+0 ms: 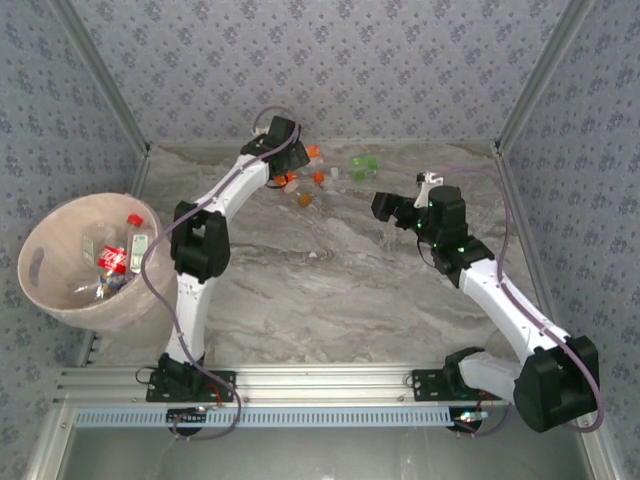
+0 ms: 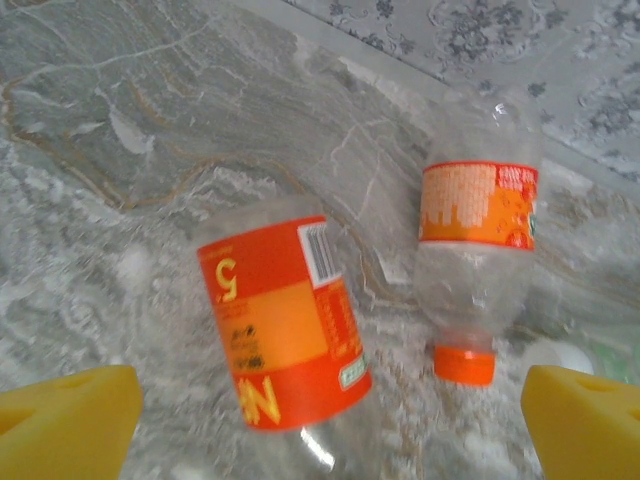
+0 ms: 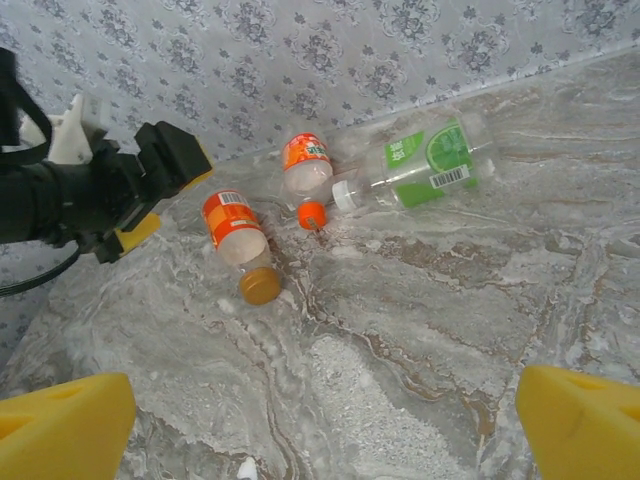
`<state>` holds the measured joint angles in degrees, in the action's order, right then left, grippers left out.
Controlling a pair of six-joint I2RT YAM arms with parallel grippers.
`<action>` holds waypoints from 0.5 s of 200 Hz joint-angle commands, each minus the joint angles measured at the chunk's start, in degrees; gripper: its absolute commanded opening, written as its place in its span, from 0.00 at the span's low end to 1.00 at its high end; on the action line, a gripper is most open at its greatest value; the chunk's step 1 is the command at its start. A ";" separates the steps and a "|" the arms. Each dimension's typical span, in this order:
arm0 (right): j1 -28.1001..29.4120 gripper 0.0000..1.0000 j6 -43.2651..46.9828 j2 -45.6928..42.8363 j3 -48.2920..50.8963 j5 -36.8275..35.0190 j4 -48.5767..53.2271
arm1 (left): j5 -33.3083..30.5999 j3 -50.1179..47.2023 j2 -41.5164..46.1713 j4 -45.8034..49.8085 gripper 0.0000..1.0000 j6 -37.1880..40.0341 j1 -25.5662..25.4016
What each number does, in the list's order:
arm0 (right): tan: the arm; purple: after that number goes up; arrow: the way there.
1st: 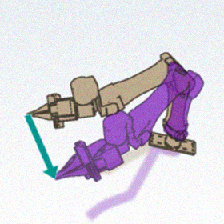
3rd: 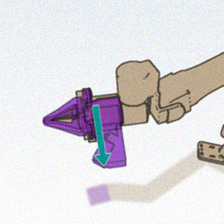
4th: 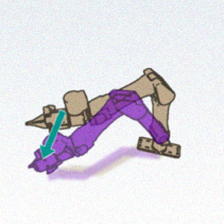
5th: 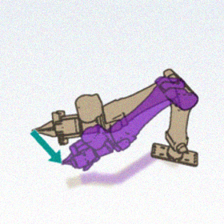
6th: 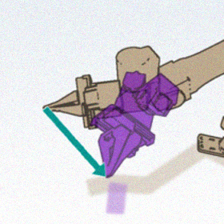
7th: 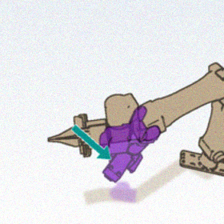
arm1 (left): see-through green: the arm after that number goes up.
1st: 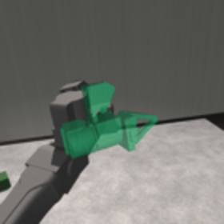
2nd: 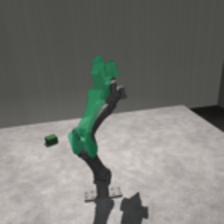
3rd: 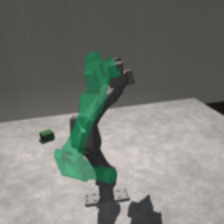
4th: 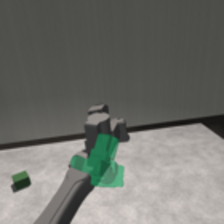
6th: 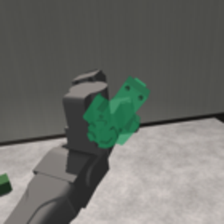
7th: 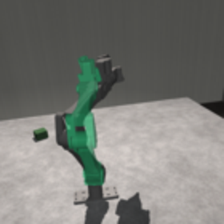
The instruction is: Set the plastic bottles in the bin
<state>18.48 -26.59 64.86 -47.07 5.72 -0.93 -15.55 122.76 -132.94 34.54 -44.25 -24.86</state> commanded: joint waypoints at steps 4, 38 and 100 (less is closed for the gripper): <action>-0.37 1.00 0.73 -1.75 -2.05 -1.44 3.23 | -3.70 8.47 -5.99 6.00 0.97 -1.94 -0.12; -0.39 1.00 1.34 -2.87 -2.28 -2.24 4.67 | -4.05 15.20 -11.90 10.79 0.95 -3.46 -0.10; -0.46 1.00 1.80 -3.95 -2.59 -3.08 6.33 | 0.36 15.36 -16.76 9.33 0.86 -4.54 1.09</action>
<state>18.35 -25.91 62.22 -47.62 3.81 3.68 -16.75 136.25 -147.79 42.48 -48.07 -24.62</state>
